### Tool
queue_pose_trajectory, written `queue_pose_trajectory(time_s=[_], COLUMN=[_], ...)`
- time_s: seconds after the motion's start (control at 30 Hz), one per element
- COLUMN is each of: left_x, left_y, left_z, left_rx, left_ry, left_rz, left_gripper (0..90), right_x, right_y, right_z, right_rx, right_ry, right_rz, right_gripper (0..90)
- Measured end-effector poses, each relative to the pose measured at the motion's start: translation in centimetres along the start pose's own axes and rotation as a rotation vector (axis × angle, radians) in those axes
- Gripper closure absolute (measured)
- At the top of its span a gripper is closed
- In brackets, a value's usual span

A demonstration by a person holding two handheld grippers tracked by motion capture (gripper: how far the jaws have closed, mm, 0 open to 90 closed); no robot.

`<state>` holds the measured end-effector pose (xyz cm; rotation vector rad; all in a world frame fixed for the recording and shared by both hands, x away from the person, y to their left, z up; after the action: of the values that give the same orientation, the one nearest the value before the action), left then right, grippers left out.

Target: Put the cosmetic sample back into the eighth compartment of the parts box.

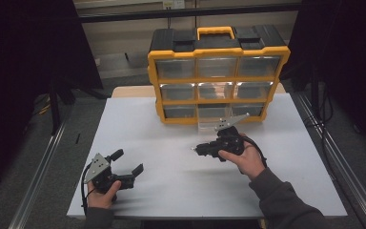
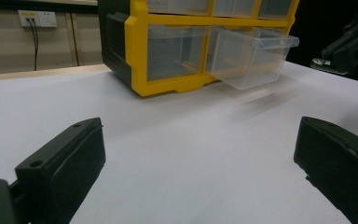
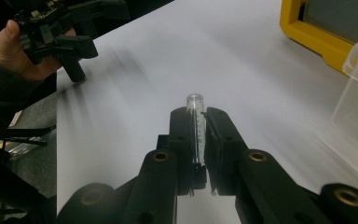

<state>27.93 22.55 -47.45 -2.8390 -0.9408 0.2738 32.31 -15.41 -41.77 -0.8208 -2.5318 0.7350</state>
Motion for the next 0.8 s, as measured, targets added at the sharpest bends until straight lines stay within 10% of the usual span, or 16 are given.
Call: queue_pose_trajectory(time_s=[0.8], left_x=[0.0], left_y=[-0.1], left_z=[0.0], left_rx=[0.006], left_ry=[0.002], left_rz=[0.005], left_gripper=[2.0], right_x=[-1.3], right_y=[-1.3], right_z=[-1.9], right_rx=[-0.022], right_ry=[0.0], right_rz=[0.023], right_gripper=[81.4])
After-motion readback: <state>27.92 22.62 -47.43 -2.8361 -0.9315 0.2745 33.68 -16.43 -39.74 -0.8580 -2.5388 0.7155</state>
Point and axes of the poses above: each handheld gripper's, and its own axes: y roughly forward along the jaws, z roughly out of its underside, x roughly to its left, the point moved 1 cm from there along y, roughly forward along the jaws, and after that the axes turned 10 degrees about z, right-handed, at the moved point
